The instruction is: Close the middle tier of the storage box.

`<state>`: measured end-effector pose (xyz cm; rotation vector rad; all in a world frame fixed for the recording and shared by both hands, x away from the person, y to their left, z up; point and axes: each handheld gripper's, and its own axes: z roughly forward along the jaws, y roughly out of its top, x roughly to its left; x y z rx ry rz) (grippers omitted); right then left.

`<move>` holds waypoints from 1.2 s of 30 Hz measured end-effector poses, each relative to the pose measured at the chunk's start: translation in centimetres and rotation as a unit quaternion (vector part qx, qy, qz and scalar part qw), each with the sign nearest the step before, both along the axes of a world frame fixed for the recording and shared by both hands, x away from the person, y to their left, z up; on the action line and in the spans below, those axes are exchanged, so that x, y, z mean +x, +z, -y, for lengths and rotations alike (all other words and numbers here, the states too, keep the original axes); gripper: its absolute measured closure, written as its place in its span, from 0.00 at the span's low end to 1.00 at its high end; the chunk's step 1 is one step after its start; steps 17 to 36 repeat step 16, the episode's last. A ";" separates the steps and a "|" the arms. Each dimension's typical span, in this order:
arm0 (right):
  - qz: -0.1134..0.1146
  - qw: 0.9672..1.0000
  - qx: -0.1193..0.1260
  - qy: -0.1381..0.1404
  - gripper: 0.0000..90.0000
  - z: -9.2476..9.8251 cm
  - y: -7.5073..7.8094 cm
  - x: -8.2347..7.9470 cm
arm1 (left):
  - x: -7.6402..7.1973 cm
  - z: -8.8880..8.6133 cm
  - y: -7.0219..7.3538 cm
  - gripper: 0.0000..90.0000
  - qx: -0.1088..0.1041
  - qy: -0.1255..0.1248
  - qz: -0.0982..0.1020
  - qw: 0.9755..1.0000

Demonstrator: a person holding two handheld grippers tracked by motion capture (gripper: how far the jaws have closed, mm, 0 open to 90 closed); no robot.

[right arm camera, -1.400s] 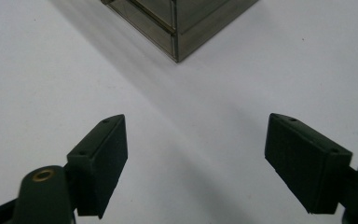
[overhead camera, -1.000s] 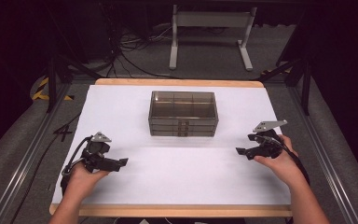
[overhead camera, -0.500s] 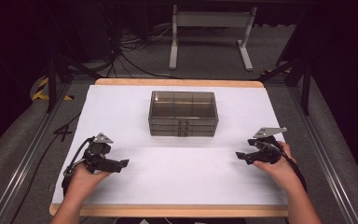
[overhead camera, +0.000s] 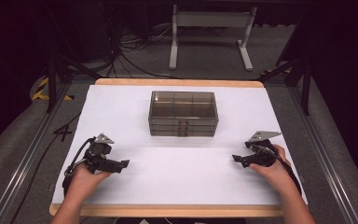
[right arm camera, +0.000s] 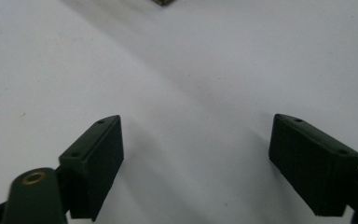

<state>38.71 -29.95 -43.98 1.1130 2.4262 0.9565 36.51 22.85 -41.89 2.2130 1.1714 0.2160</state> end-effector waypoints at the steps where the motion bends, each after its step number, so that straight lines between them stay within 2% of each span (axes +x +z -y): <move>1: 0.005 1.000 0.001 0.002 0.17 0.0 -0.2 0.0 | 0.0 0.0 0.0 0.11 0.000 0.000 0.000 1.000; 4: 0.024 1.000 0.005 0.007 0.08 -0.3 -0.8 -0.3 | 0.0 0.0 0.0 0.11 0.000 -0.001 0.000 1.000; 6: 0.029 1.000 -0.004 0.009 0.07 -0.5 -0.9 -0.4 | 0.0 0.0 0.0 0.11 0.000 -0.001 0.000 1.000; 36: 0.029 1.000 -0.005 0.006 0.06 -0.5 -0.9 -0.4 | 0.0 0.1 0.0 0.11 -0.001 -0.001 0.001 1.000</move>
